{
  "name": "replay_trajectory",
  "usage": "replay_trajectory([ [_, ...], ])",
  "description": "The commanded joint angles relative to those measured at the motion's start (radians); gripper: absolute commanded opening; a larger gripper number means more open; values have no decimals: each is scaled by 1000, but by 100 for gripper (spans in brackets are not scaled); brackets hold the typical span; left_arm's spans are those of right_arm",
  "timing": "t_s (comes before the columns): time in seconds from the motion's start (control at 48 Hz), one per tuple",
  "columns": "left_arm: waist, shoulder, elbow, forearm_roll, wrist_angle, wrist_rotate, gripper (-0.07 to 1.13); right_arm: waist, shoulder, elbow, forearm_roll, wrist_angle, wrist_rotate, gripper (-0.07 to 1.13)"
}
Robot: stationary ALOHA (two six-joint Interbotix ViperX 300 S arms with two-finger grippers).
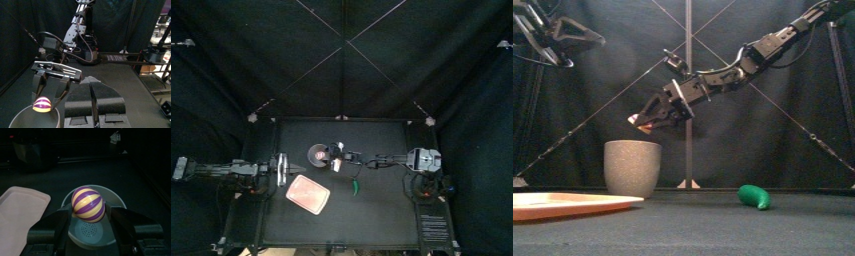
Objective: Pick the onion then place it in the grey bowl
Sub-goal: Drop onion in the grey bowl and return to neutral
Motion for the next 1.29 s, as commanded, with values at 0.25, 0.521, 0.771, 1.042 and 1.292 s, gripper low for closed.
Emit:
replay_trajectory([
  [0.25,3,3,-15,2,-3,3,-1,0,18,-57,38,14,0,100],
  [0.521,-2,2,-14,5,-3,5,5,9,-17,-46,28,12,-3,100],
  [0.771,3,2,-14,0,-3,3,23,25,-141,43,20,-29,-3,100],
  [1.042,3,2,-14,0,-3,3,27,31,-301,238,18,-161,-9,100],
  [1.292,5,2,-8,0,-3,3,27,43,-397,402,44,-186,2,100],
])
